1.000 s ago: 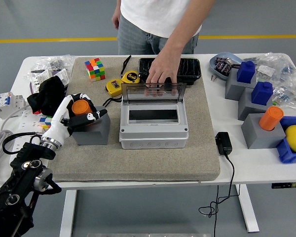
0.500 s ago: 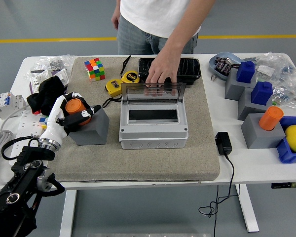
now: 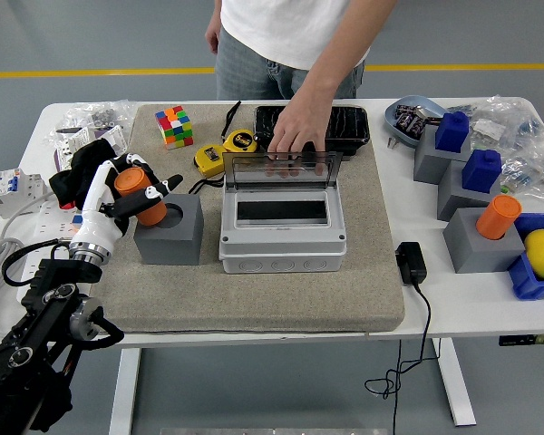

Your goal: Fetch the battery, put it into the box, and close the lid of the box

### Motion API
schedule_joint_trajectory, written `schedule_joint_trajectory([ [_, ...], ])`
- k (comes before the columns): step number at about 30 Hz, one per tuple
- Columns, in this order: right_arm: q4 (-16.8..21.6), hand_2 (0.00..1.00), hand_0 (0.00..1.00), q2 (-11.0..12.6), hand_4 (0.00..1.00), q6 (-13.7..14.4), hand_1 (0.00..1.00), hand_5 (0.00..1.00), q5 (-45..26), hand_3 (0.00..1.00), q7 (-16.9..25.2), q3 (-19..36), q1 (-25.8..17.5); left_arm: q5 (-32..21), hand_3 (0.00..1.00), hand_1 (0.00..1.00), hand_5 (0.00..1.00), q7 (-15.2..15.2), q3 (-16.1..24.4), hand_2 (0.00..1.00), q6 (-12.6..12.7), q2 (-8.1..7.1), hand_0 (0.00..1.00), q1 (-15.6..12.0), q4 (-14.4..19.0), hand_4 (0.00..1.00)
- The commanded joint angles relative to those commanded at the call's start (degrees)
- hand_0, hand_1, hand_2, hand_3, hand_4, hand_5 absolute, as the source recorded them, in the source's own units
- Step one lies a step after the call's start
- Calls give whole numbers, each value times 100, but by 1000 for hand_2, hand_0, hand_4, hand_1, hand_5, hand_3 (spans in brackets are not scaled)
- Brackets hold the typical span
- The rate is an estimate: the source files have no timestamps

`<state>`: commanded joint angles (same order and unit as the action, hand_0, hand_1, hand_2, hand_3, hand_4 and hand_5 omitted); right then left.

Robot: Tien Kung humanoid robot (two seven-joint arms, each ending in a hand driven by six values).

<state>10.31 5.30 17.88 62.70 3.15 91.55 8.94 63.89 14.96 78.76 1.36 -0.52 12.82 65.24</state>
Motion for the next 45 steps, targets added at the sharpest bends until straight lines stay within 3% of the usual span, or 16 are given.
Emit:
schedule_joint_trajectory([
  [10,0,757,856,-3,998,13,806,998,97,789,-20,123,-3,445,2,2,173,-116,-33,2,136,-34,38,82,476,998],
  [16,0,757,856,24,998,-1,806,998,130,789,-44,172,46,1615,2,2,187,-268,-342,2,290,-243,39,243,1023,998],
  [17,0,757,856,30,998,-1,807,998,93,789,-34,132,46,1842,2,2,226,-283,-407,2,301,-281,41,268,1072,998],
  [21,0,757,856,43,998,0,807,998,144,789,-43,185,58,2548,2,2,226,-306,-824,2,367,-478,41,377,1214,998],
  [22,0,757,856,48,998,0,807,998,137,789,-39,178,62,2657,2,2,226,-303,-934,2,389,-512,41,402,1217,998],
  [23,0,758,856,51,998,0,807,998,131,789,-35,177,67,2746,2,2,368,-298,-1022,2,409,-534,42,421,1211,998],
  [33,0,758,856,75,998,7,806,998,166,789,-41,211,100,3667,2,2,404,-313,-1738,2,519,-625,43,709,1082,998],
  [34,0,758,856,78,998,8,806,998,175,789,-45,218,105,3738,2,2,404,-322,-1822,2,516,-618,43,755,1042,998],
  [35,0,757,856,80,998,9,807,998,181,789,-47,222,107,3777,2,2,472,-328,-1874,2,514,-614,43,782,1018,998],
  [40,0,757,856,84,998,15,807,998,177,789,-40,214,115,3985,2,2,472,-343,-2135,2,503,-563,43,931,838,998],
  [41,0,757,856,86,998,15,807,998,161,789,-34,194,114,3993,2,2,579,-350,-2236,2,498,-546,44,987,768,998],
  [45,0,757,856,89,998,19,807,998,166,789,-34,197,141,4025,2,2,579,-382,-2430,2,481,-496,44,1115,603,998],
])
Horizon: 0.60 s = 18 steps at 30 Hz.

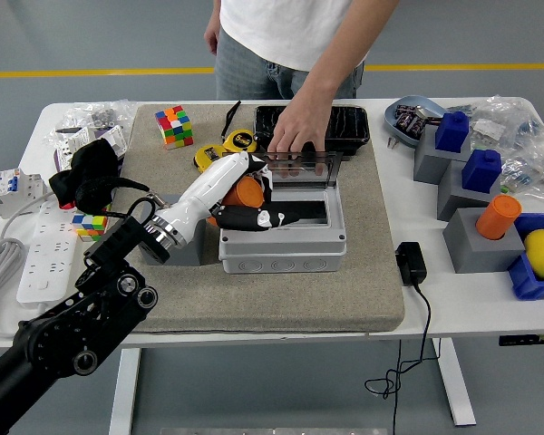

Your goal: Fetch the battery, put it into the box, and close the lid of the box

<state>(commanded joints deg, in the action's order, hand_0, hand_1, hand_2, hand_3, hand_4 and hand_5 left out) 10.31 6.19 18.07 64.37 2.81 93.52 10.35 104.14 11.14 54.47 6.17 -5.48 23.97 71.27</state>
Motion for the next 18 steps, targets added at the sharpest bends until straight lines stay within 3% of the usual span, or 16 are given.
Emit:
schedule_joint_trajectory([
  [18,0,757,856,17,998,6,807,998,26,789,-24,-43,28,176,2,2,604,-8,-318,2,49,386,45,356,-663,987],
])
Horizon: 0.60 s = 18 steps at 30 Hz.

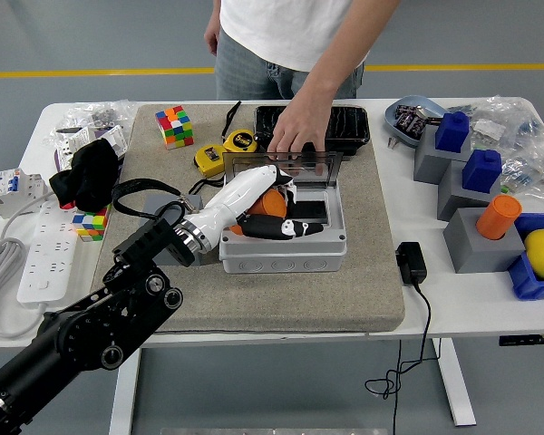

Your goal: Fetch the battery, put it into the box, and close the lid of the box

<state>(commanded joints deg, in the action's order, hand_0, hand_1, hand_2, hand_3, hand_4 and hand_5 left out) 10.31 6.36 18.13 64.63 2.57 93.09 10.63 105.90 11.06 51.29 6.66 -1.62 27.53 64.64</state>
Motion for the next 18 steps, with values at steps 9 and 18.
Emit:
schedule_joint_trajectory([
  [9,0,757,858,25,998,13,807,998,22,789,-30,-17,-15,116,2,2,620,49,40,2,81,162,45,116,-416,996],
  [18,0,757,858,12,998,13,807,998,-11,789,-12,-78,6,278,2,2,620,181,136,2,221,162,46,382,-964,996],
])
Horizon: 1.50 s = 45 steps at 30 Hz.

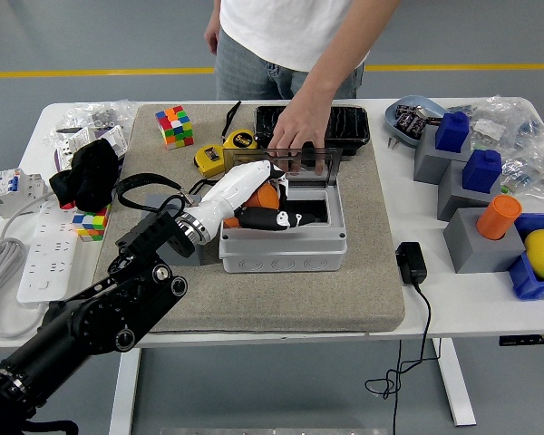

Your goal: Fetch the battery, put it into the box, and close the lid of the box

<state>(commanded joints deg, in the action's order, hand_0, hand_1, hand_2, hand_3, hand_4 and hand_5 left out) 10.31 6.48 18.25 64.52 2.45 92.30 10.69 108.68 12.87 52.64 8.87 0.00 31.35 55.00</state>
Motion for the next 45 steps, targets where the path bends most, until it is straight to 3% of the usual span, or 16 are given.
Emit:
schedule_joint_trajectory([
  [11,0,757,857,21,998,3,807,998,22,790,-30,-9,-4,35,2,2,623,34,76,2,13,0,48,163,-130,998],
  [28,0,758,857,30,998,-8,808,998,25,789,-43,-52,29,-661,2,2,618,68,-519,2,77,0,50,567,-65,995],
  [34,0,757,858,41,998,-3,807,998,7,789,-33,-89,66,-946,2,2,619,83,-918,2,96,0,49,794,-232,997],
  [40,0,757,858,45,998,-4,807,998,29,789,-42,-77,69,-1374,2,2,607,116,-1306,2,148,0,49,888,-285,990],
  [45,0,758,857,36,998,-8,808,998,14,789,-36,-107,66,-1430,2,2,597,166,-1330,2,248,0,55,883,-277,985],
])
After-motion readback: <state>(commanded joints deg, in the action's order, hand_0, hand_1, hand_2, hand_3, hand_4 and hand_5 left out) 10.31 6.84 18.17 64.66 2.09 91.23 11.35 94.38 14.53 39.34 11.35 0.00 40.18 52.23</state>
